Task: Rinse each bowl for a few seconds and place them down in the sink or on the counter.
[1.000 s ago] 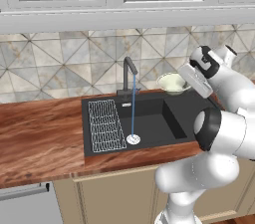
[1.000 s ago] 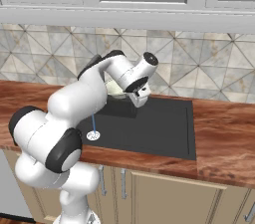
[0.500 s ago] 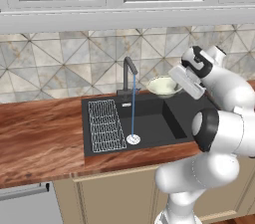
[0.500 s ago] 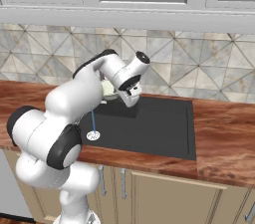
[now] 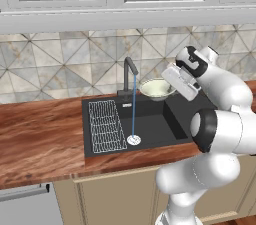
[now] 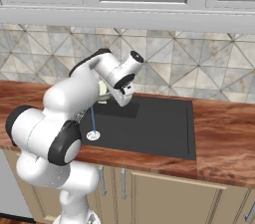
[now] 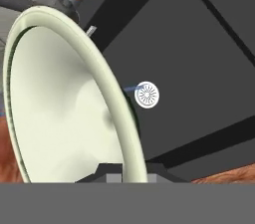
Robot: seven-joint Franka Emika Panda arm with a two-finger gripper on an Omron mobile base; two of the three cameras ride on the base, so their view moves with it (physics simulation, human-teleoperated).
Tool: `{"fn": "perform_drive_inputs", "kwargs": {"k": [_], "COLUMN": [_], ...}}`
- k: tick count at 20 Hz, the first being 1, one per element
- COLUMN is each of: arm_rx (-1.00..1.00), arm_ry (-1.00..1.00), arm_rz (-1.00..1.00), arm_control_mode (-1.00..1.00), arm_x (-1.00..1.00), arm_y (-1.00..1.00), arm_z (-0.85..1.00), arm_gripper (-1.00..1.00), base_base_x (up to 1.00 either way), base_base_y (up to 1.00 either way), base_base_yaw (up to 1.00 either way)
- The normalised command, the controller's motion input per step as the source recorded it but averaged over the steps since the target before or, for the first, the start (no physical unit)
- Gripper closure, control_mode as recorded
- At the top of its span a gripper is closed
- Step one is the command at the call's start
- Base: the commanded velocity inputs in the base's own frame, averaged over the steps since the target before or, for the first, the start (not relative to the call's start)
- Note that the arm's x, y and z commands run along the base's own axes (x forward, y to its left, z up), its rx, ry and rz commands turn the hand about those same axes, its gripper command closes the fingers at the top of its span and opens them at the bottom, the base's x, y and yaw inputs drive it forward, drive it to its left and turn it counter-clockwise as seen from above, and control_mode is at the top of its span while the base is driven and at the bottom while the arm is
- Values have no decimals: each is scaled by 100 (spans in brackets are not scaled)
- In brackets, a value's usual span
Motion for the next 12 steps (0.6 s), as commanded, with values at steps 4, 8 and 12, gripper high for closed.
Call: {"fn": "perform_drive_inputs", "kwargs": {"k": [4, 8, 12], "arm_rx": [2, 2, 2], "arm_ry": [1, 0, 0], "arm_rz": [6, 6, 4], "arm_control_mode": [-100, -100, -100], "arm_x": [0, 0, 4], "arm_y": [31, 33, 27], "arm_z": [-4, -3, -2], "arm_gripper": [100, 100, 100], "base_base_x": [0, 0, 0], "base_base_y": [0, 0, 0], "base_base_yaw": [0, 0, 0]}}
